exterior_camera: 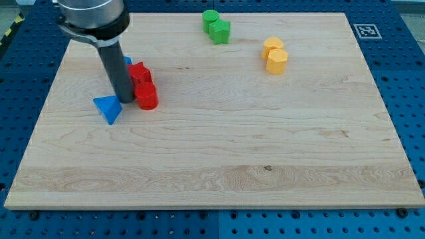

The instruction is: Place the red star above the red circle

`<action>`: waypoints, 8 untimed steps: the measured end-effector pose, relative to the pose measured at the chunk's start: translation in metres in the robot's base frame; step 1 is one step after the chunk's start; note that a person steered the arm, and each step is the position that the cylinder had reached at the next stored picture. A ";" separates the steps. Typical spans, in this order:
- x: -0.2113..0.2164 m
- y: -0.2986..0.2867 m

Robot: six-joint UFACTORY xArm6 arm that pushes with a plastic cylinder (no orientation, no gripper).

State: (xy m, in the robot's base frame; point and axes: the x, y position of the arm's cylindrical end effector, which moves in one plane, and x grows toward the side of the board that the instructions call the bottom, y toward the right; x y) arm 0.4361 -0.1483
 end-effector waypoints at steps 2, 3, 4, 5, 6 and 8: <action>0.003 0.000; 0.000 -0.033; -0.028 -0.036; -0.055 -0.025; -0.069 -0.009; -0.071 0.027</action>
State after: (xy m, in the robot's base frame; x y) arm 0.3653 -0.1212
